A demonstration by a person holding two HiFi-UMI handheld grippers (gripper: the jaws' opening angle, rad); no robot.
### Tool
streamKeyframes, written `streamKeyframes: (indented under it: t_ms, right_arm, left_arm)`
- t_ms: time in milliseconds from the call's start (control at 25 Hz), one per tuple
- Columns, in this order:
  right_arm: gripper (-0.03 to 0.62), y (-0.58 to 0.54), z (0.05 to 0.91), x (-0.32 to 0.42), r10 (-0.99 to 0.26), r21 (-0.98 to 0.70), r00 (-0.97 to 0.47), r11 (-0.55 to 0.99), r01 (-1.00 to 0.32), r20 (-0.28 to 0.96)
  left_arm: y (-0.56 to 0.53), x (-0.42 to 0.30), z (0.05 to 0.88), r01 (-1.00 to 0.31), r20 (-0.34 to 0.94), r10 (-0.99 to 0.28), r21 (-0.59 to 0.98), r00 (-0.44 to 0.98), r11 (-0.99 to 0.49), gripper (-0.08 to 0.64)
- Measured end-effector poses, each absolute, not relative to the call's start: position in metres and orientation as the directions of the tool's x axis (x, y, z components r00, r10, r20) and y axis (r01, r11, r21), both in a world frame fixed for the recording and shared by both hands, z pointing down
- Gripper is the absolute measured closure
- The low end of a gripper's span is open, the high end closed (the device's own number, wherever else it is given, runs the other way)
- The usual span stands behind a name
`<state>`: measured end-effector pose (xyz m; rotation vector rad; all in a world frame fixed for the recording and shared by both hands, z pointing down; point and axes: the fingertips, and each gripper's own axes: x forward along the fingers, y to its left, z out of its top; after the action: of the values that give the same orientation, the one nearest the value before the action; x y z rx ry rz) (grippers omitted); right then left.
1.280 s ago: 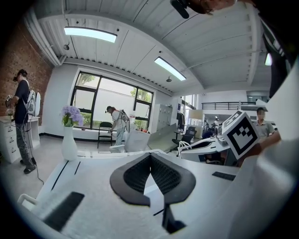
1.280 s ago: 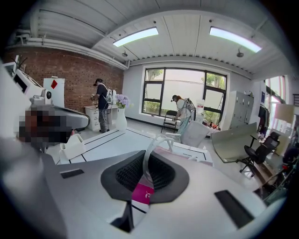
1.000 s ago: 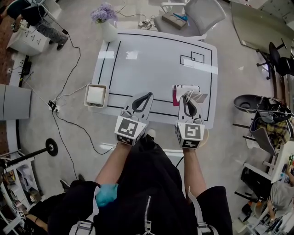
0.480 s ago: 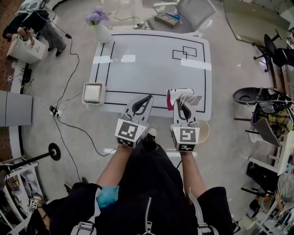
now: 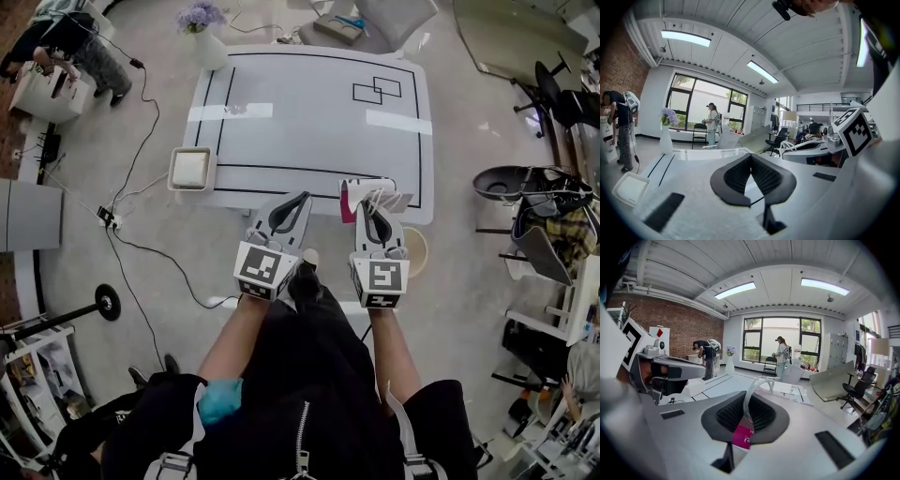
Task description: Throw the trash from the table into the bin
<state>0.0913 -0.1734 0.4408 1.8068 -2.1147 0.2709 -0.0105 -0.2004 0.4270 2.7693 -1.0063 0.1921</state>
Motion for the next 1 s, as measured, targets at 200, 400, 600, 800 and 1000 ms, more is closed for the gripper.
streamKeyframes:
  t_ms: [200,400,600,800,1000]
  right_arm:
    - [0.574,-0.135,0.438,0.072,-0.921,0.072,-0.126,0.164,-0.984,0.369]
    - [0.574,-0.092,0.431,0.051,-0.93,0.078,-0.135,0.171,-0.982,0.341]
    - [0.575,-0.04,0.426,0.036,-0.94,0.093,-0.124,0.161,-0.982,0.317]
    - [0.575,0.018,0.424,0.028,-0.941,0.089,-0.093,0.129,-0.988,0.327]
    - [0.577,0.062,0.421,0.034,-0.94,0.089,-0.045,0.08,-0.993,0.34]
  left_arm:
    - [-0.161,-0.036,0.428,-0.656,0.186,-0.631,0.135,0.753,-0.743,0.552]
    - [-0.116,-0.059,0.422,-0.662,0.171,-0.642,0.11,0.748,-0.742,0.552]
    - [-0.059,-0.077,0.417,-0.661,0.154,-0.644,0.101,0.749,-0.744,0.552]
    - [-0.008,-0.078,0.412,-0.621,0.147,-0.606,0.107,0.782,-0.776,0.552]
    - [0.023,-0.064,0.402,-0.58,0.122,-0.568,0.119,0.814,-0.806,0.552]
